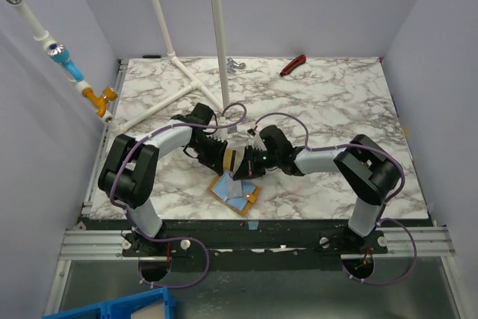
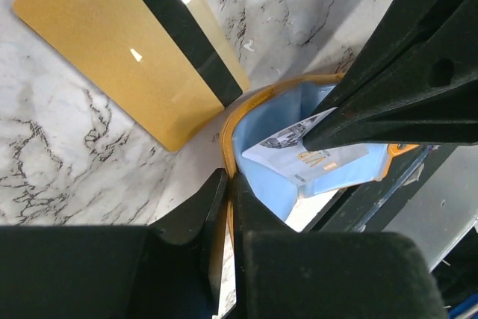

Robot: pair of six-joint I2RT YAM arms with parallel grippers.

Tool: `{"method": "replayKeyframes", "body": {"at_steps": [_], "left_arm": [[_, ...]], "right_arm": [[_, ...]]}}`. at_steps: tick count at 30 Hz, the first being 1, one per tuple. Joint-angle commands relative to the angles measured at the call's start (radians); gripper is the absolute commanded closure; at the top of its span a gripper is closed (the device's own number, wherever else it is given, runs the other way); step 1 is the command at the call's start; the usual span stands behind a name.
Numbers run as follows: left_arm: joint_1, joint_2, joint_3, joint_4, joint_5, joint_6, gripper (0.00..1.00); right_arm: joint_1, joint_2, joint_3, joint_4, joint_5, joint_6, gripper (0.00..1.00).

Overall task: Put the credit cards into the card holder
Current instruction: Open the card holder at the center of the board, then insert the credit card into the card holder.

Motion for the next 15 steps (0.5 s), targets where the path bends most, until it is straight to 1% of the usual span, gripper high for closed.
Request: {"method": "replayKeyframes", "body": {"at_steps": [1,5,7,9,13,15], "left_arm": [[0.042,-0.019,-0.013,-0.023,0.103,-0.018,0.89],[0.106,-0.028,-0.013,-0.021,0.206,-0.021,0.86],[0.131,-0.036,-0.011,-0.028,0.273,0.01,0.81],[0.138,-0.041,0.015,-0.06,0.319,0.089,0.75],[0.136,-0.049,0.084,-0.136,0.351,0.239,0.7],[0.115,-0.065,0.105,-0.164,0.337,0.304,0.68]], "right_arm": [[0.01,0.006,-0.018,-0.036,-0.004,-0.03,0.99],[0.04,-0.003,-0.007,-0.144,0.035,-0.09,0.99],[0.056,-0.004,-0.006,-0.174,0.059,-0.104,0.99],[0.063,-0.001,-0.013,-0.185,0.068,-0.104,0.99],[0.066,0.002,-0.029,-0.185,0.069,-0.114,0.99],[0.066,0.002,-0.022,-0.194,0.073,-0.126,0.99]]}}
